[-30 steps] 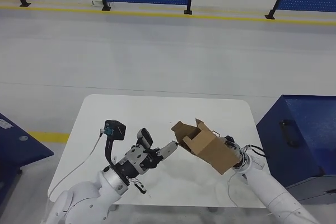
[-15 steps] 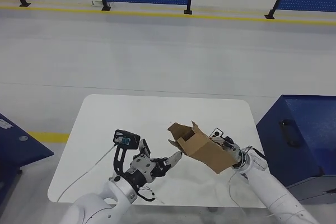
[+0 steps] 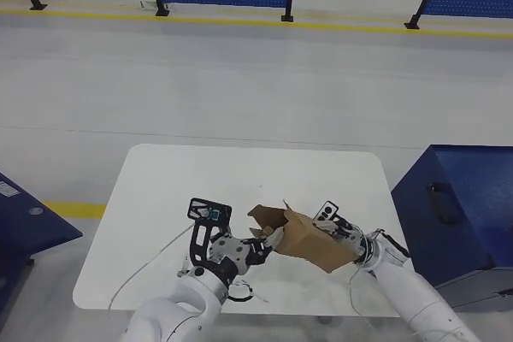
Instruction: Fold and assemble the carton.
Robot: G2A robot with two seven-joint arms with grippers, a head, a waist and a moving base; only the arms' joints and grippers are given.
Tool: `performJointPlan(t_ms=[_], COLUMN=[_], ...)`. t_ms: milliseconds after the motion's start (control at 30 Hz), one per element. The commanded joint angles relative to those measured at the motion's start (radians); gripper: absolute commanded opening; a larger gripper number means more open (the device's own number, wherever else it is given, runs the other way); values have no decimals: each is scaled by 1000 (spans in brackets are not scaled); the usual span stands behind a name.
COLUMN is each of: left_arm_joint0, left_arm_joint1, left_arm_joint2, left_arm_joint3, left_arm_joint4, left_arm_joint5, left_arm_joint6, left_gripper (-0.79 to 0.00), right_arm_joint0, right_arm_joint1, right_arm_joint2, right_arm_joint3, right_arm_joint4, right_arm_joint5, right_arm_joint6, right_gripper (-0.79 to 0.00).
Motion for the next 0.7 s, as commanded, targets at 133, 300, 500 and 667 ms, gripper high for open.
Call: performJointPlan(t_ms=[133, 300, 500, 667], left_arm_joint0=[-20, -26, -16, -5], left_arm_joint1=[-9, -15, -21, -29], left_arm_joint2=[31, 41, 46, 53], left_arm_joint3=[35, 46, 45, 45], left_arm_joint4=[58, 94, 112, 106], left_arm_joint5=[6, 7, 2, -20], left_arm_joint6=[-65, -106, -122, -99], left_gripper=[0, 0, 0, 0], right_arm_joint0=[-8, -12, -21, -31], right_arm_joint1=[-6, -10, -15, -22], right_arm_joint2=[18, 40, 62, 67], right_arm_joint3=[-6, -6, -13, -19], right_arm_joint4=[-27, -46, -60, -71], right_arm_joint5=[3, 10, 16, 21], right_arm_joint6=[4, 5, 7, 3], right_gripper=[-785, -785, -785, -785])
